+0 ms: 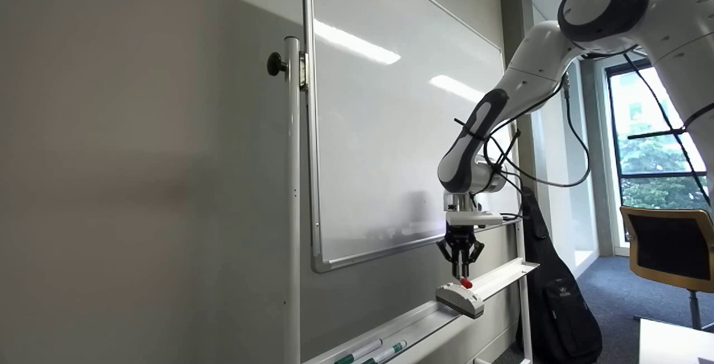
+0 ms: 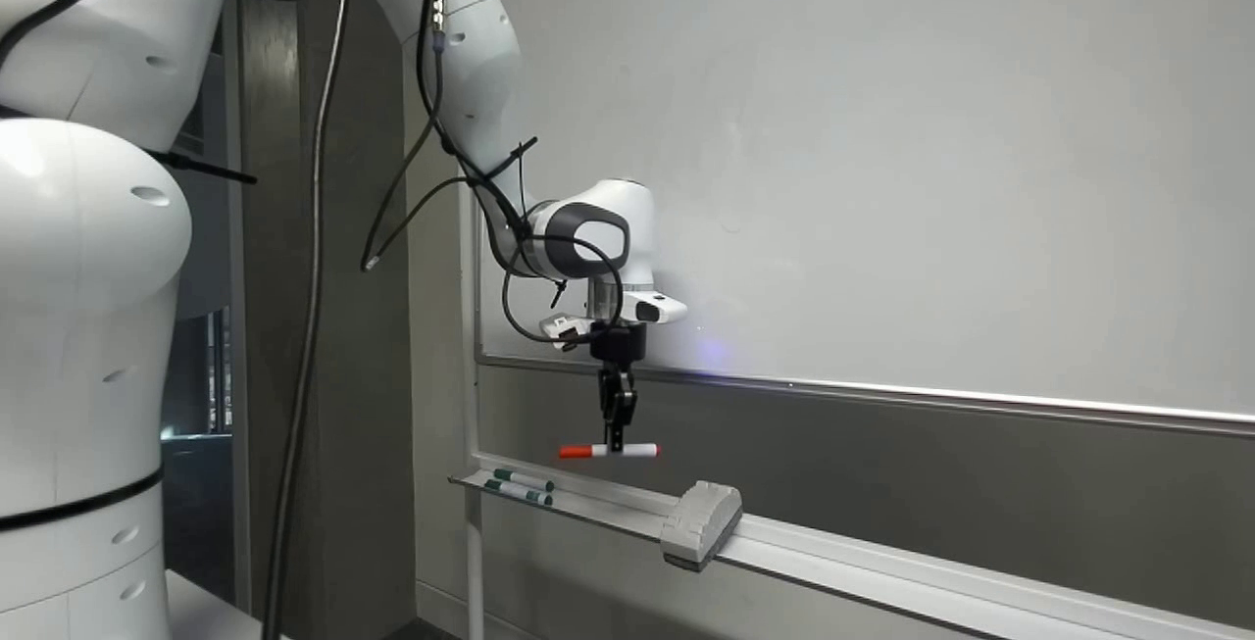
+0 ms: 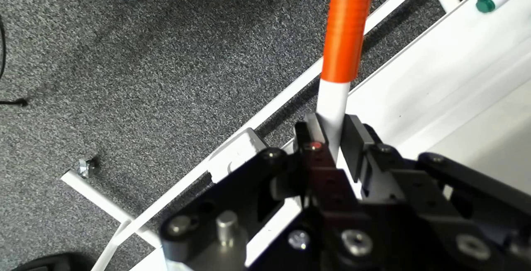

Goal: Move the marker to the right

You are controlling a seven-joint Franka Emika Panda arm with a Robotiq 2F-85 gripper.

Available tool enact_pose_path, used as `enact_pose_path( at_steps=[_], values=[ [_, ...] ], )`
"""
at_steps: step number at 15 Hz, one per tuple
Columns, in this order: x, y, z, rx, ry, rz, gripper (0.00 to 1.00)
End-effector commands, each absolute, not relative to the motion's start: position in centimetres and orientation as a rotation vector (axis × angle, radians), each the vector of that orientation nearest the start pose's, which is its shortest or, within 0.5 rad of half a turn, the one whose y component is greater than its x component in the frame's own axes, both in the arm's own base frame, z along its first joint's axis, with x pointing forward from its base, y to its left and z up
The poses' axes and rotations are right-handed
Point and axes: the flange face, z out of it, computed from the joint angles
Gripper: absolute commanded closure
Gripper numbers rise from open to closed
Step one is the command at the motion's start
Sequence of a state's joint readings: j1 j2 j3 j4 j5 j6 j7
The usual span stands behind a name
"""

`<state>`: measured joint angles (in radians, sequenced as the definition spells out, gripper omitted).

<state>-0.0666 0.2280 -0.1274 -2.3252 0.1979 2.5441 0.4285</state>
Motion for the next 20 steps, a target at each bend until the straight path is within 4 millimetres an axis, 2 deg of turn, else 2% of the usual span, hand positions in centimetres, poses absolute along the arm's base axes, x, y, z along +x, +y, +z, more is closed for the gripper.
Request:
enact_pose_path(
  at_steps=[1, 3, 10, 14, 20],
  values=[
    [49.5, -10.7, 25.2, -2.834, 1.197, 0.052, 0.95],
    [49.5, -11.4, 24.9, -2.822, 1.237, 0.059, 0.95],
    [49.4, -17.3, 21.8, -2.687, 1.606, 0.103, 0.95],
    [50.3, -19.4, 20.2, -2.658, 1.664, 0.142, 0.95],
    [51.4, -24.7, 22.7, -2.593, 1.74, 0.035, 0.95]
  ],
)
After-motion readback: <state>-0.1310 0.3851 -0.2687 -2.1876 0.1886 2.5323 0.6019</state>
